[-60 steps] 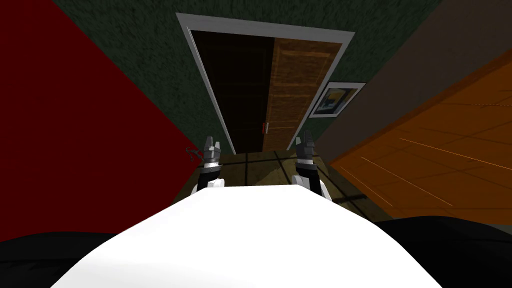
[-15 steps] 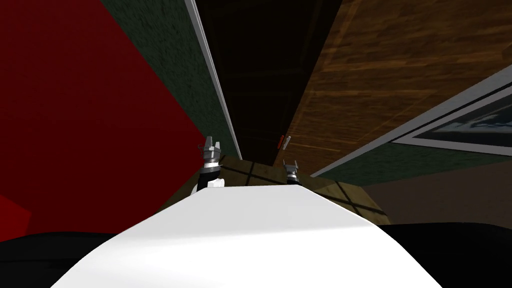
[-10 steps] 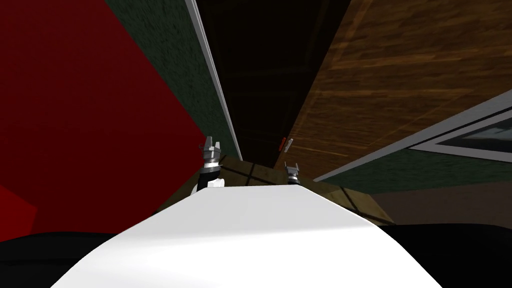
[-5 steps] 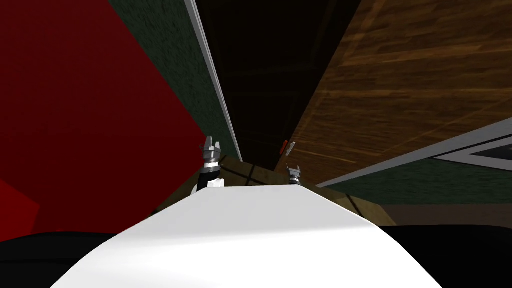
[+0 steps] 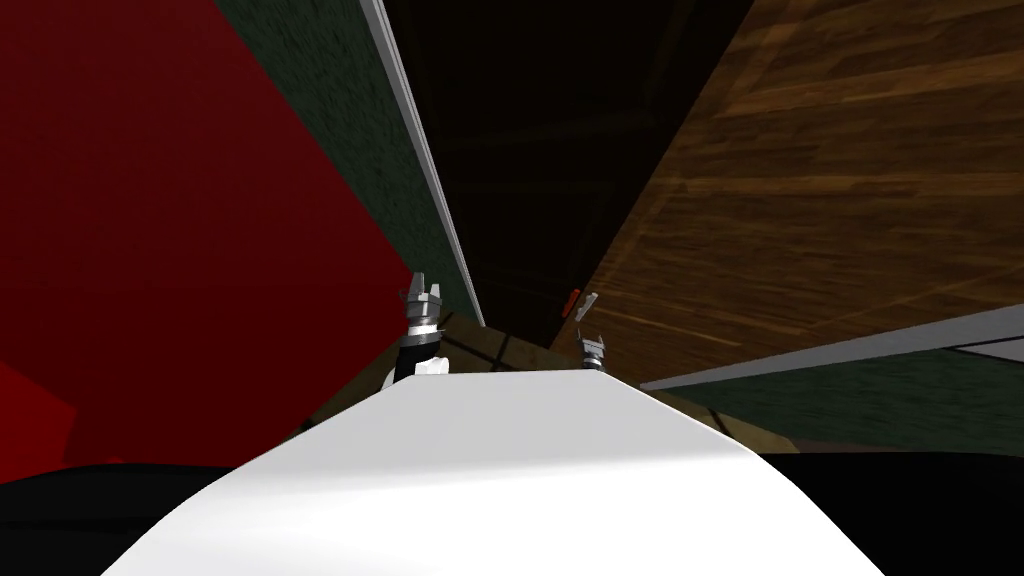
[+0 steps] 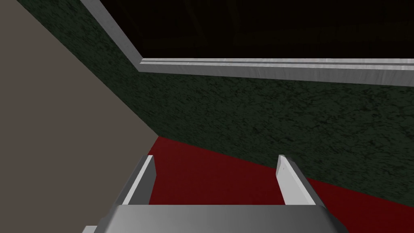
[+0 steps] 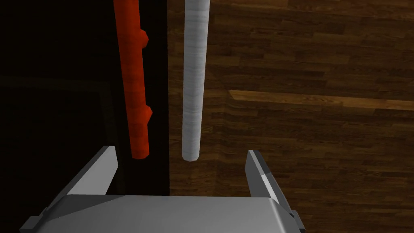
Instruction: Pull the door open
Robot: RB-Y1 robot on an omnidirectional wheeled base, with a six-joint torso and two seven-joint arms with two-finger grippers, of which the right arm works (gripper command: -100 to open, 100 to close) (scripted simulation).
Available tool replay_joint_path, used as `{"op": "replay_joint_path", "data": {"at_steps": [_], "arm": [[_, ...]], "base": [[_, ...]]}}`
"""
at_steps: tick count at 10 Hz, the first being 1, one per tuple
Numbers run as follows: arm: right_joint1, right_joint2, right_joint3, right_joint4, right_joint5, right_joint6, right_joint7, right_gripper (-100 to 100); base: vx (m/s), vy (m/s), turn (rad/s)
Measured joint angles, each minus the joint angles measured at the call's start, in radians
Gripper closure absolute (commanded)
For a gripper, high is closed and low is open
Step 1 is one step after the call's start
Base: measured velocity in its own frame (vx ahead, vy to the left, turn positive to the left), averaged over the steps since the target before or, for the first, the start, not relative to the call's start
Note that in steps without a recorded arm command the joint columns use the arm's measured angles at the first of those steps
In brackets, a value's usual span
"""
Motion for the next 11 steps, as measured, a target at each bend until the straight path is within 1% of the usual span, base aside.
{"op": "replay_joint_path", "data": {"at_steps": [1,2,3,5,6,7,8,9,10,11], "arm": [[-0.011,-0.002,0.004,0.021,-0.007,-0.007,-0.016,-100],[-0.012,-0.002,0.005,0.024,-0.008,-0.009,-0.019,-100],[0.004,-0.004,0.003,0.023,-0.009,-0.011,-0.019,-100],[0.019,-0.007,-0.001,0.041,-0.013,-0.013,-0.020,-100],[0.029,-0.015,-0.004,0.056,-0.015,-0.016,-0.028,-100],[0.054,-0.023,-0.015,0.042,-0.024,-0.007,-0.021,-100],[0.056,-0.025,-0.018,0.062,-0.025,-0.008,-0.022,-100],[0.079,-0.032,-0.029,0.063,-0.033,-0.005,-0.019,-100],[0.094,-0.038,-0.033,0.068,-0.035,-0.006,-0.021,-100],[0.099,-0.041,-0.034,0.083,-0.035,-0.013,-0.028,-100]], "base": [[0.065,-0.021,0.010],[-0.084,-0.006,-0.083],[-0.139,0.019,-0.092],[-0.183,0.005,-0.084],[-0.213,0.046,-0.116],[-0.159,0.029,-0.084],[-0.164,-0.012,-0.135],[-0.123,-0.010,-0.073],[-0.067,-0.007,-0.037],[-0.074,-0.006,-0.089]]}}
